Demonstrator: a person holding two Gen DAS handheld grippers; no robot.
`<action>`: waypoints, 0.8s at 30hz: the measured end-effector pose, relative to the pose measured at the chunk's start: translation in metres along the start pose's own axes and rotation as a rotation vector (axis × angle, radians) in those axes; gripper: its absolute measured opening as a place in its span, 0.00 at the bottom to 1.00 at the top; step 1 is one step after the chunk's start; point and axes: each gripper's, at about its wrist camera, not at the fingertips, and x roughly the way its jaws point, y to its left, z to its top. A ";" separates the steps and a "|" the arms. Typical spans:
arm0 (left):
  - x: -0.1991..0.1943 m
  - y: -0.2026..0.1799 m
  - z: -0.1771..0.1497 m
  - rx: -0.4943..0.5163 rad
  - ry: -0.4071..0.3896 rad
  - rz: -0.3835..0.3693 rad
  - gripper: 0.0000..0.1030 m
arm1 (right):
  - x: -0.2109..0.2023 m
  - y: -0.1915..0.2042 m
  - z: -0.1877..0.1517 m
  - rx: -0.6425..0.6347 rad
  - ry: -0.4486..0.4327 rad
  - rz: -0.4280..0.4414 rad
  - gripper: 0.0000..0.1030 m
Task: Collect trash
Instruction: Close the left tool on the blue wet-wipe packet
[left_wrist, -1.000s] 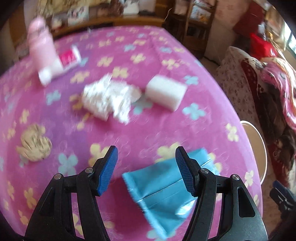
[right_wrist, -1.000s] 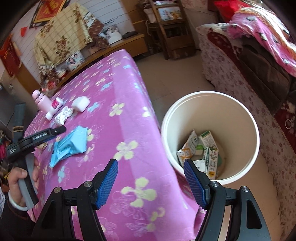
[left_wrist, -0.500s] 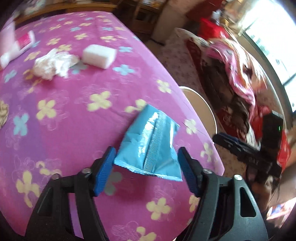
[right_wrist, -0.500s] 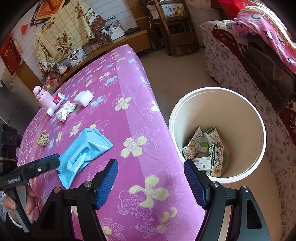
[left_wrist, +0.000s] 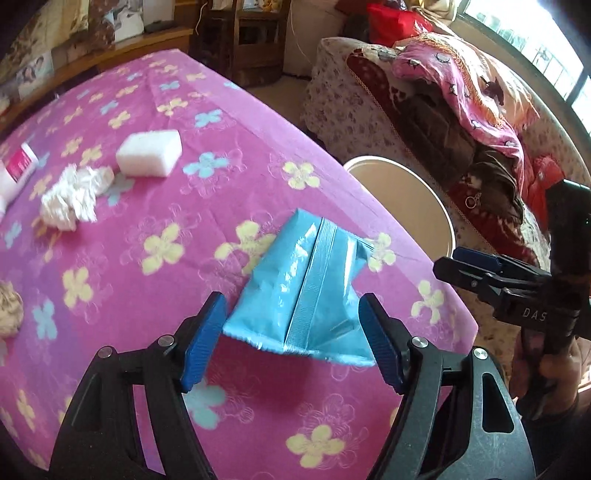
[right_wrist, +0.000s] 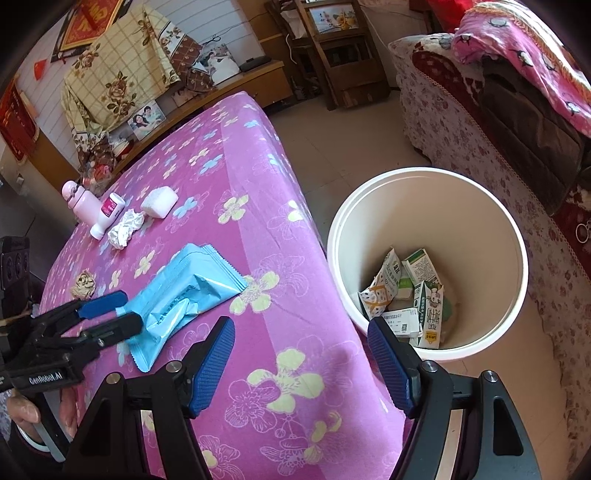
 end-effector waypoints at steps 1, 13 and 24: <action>-0.002 0.001 0.001 0.004 -0.005 0.001 0.71 | -0.001 -0.002 0.000 0.001 0.000 -0.003 0.70; 0.020 -0.030 0.019 0.130 0.042 0.043 0.71 | 0.001 -0.010 0.001 0.024 -0.004 0.003 0.70; 0.045 -0.021 0.006 0.040 0.062 0.148 0.63 | 0.005 -0.011 0.002 0.022 0.010 0.001 0.70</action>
